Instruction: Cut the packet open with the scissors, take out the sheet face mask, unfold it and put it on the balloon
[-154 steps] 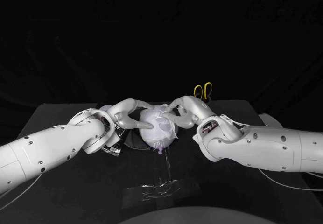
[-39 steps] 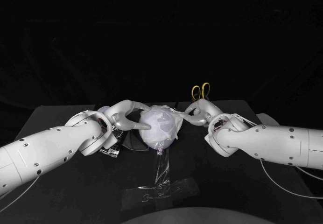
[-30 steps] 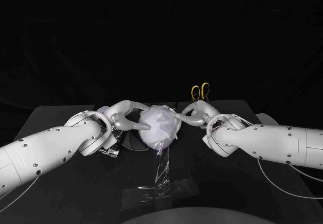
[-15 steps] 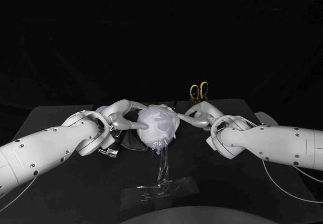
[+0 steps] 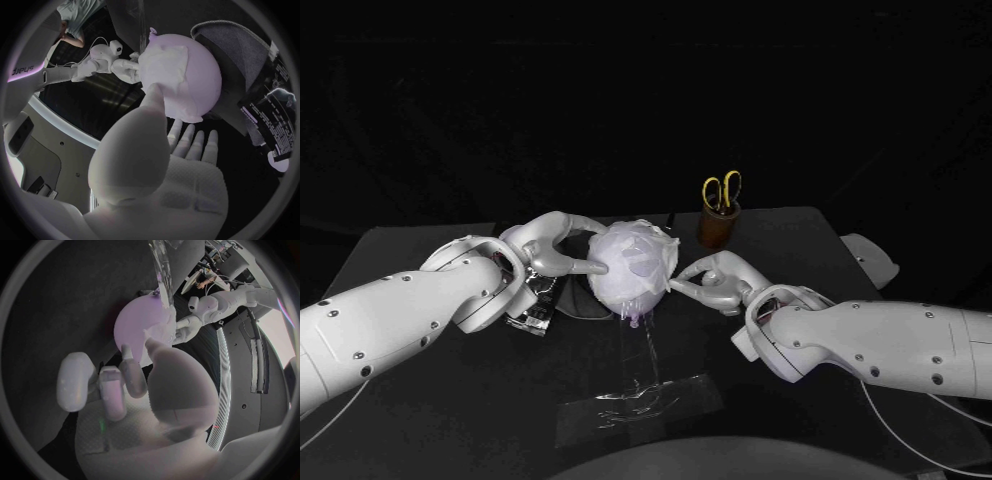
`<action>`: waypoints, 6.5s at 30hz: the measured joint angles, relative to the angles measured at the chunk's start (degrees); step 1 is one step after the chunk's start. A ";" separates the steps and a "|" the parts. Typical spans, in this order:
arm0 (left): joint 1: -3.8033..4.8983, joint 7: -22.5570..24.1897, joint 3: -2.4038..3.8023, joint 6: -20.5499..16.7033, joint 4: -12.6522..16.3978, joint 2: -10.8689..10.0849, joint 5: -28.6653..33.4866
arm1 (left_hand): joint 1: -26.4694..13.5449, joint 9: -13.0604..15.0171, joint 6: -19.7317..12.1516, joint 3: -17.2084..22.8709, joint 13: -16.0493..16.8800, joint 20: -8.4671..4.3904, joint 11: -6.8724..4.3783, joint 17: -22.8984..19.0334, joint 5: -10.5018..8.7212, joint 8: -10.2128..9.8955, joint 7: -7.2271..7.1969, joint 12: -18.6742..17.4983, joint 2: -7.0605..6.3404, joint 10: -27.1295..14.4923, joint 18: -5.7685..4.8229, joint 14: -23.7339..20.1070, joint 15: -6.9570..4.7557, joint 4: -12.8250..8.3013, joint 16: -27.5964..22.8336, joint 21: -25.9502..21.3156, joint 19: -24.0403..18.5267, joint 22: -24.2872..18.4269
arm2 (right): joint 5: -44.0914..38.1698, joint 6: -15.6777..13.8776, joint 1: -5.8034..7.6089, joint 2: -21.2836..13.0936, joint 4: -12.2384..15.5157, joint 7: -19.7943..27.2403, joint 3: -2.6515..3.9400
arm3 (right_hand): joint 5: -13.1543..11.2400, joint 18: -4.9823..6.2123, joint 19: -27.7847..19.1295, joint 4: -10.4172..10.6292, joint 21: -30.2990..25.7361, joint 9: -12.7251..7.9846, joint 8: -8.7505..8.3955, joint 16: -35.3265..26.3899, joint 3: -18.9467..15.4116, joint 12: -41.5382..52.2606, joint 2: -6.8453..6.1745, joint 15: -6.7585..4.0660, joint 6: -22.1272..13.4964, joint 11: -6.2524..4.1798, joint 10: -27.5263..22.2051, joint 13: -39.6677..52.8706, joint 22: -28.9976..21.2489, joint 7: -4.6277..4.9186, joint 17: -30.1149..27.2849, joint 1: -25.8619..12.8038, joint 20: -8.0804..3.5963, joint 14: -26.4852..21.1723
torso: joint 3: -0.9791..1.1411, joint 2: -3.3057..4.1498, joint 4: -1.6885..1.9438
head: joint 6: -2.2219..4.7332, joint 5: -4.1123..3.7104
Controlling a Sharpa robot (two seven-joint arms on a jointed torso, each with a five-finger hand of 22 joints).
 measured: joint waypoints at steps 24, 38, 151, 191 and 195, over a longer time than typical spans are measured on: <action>-0.97 -0.30 -0.02 0.20 -0.78 -0.02 0.00 | 0.00 -0.07 -0.01 0.00 0.01 -0.01 0.00 0.00 0.00 -0.01 0.00 0.00 0.00 0.00 -0.01 0.00 0.00 0.00 -0.22 0.00 -0.01 0.00 | 4.77 -3.73 -0.71 1.67 -0.09 7.46 0.06 | -1.76 0.00 0.37 -0.49 2.00 -0.03 0.36 0.00 -1.39 1.70 1.82 -0.72 3.31 -0.71 1.13 0.03 -0.04 -1.05 0.04 4.41 -0.40 -0.04 | -0.13 0.02 0.11 | -0.69 -0.19; -1.02 -0.30 -0.01 0.20 -0.78 0.33 0.02 | 0.00 -0.07 -0.01 0.00 0.01 -0.01 -0.20 0.00 0.00 -0.01 0.00 0.00 0.00 -0.20 0.65 0.00 0.00 0.00 -0.22 0.00 -0.01 0.00 | 1.06 -5.72 -0.70 2.97 -1.87 4.00 0.12 | -1.76 -0.01 0.48 -5.95 2.36 1.47 4.03 0.00 2.32 3.03 2.74 -2.73 8.83 -3.01 1.33 0.15 0.00 -4.10 0.01 11.03 -1.95 0.02 | -0.12 0.03 0.11 | -0.62 -0.21; -1.10 -0.58 -0.05 0.65 -1.04 0.53 0.11 | 0.00 -0.09 -0.22 0.00 0.02 -0.21 -0.20 0.00 0.00 -0.02 0.20 0.00 0.00 -0.19 0.46 0.00 0.00 0.00 -0.45 0.23 0.19 -0.01 | 3.87 -1.99 0.03 2.57 -6.09 0.03 0.67 | -1.84 0.15 -1.34 -10.26 -4.40 7.38 5.77 -0.20 10.87 -4.05 -0.39 -2.73 2.92 -2.42 -0.49 0.02 -0.01 -2.45 0.04 3.90 -2.26 -0.07 | -0.14 0.01 0.10 | -0.20 -0.80; -0.65 11.84 2.27 -3.40 4.73 -5.57 8.30 | -0.76 -0.22 -0.52 -1.68 0.07 0.33 0.90 -0.14 0.00 -0.17 -0.09 0.01 -0.76 0.46 -1.79 0.25 1.93 0.08 -1.19 0.45 1.15 -0.29 | 5.72 6.50 10.79 0.28 -9.04 2.44 0.68 | -1.85 1.38 -2.17 -7.42 -6.09 4.00 0.29 0.00 6.80 -10.97 0.69 -0.09 -2.32 0.21 -4.49 0.13 0.00 0.49 0.04 3.37 0.25 0.10 | -0.09 -0.05 0.12 | 1.58 -0.85; -0.12 12.30 2.56 -3.35 5.01 -6.08 9.14 | -0.76 -0.06 -0.27 -1.67 0.06 0.40 2.21 0.03 0.00 -0.17 -0.04 0.02 -0.76 1.15 -1.80 1.13 2.80 0.08 -1.19 0.72 1.85 -0.29 | 5.96 8.48 11.27 0.44 -9.09 3.53 0.65 | -1.85 1.37 -1.54 -7.75 -4.34 3.74 0.12 0.00 7.13 -9.40 1.47 -0.09 -1.89 -0.01 -3.64 0.12 0.00 0.46 0.04 4.16 0.13 0.10 | -0.09 -0.03 0.09 | 1.82 -0.80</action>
